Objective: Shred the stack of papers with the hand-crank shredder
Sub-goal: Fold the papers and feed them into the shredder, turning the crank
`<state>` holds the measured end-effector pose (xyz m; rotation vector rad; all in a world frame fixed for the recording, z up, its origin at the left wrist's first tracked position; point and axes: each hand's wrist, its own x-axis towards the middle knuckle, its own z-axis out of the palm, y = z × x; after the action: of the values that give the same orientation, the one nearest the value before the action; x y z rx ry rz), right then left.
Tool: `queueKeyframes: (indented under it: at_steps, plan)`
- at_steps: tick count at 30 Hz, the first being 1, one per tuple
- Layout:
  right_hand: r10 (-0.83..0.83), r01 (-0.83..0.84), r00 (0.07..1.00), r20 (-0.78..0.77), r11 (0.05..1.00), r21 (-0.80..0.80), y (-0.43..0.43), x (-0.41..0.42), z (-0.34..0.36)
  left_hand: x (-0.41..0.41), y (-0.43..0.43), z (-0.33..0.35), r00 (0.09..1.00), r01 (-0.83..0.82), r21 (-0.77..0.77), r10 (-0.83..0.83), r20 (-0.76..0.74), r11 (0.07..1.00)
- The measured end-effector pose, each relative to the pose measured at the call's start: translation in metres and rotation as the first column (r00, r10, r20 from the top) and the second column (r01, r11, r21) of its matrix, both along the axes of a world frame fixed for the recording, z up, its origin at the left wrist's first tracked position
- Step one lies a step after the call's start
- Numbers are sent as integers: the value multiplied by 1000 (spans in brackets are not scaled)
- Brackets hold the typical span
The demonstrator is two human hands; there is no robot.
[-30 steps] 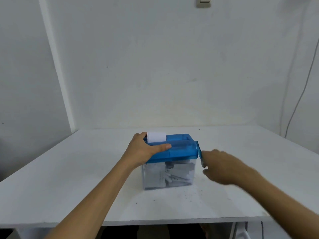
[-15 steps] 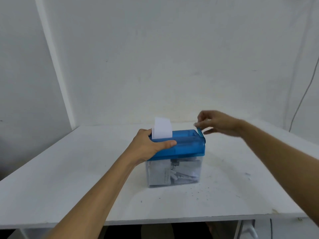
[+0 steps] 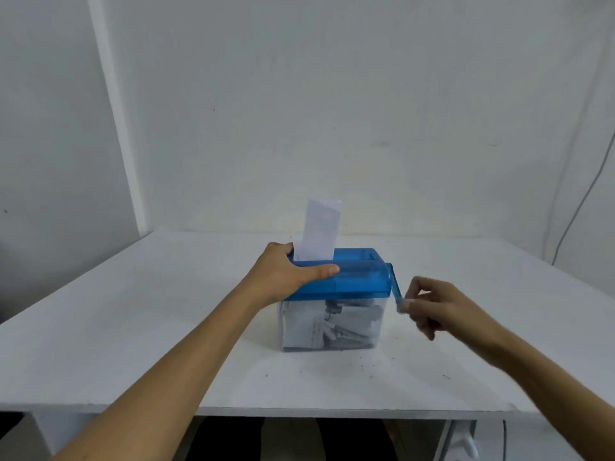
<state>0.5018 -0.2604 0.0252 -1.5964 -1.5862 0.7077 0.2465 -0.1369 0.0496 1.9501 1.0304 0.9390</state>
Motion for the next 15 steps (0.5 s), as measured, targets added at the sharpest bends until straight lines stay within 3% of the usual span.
queueKeyframes:
  at_steps: [3,5,10,15]
  plan:
    - [-1,-18,991,137,990,137,-8,7,43,-1,-1,3,999,35,-24,-36,-26,999]
    - [-26,-3,989,147,980,200,6,10,64,-2,0,4,997,54,-28,-56,-51,998]
    - [-23,93,962,-271,964,248,83,20,48,0,2,4,995,54,-24,-56,-86,998]
    - [-136,198,907,-398,973,119,106,6,-18,0,1,4,996,34,-16,-35,-79,999]
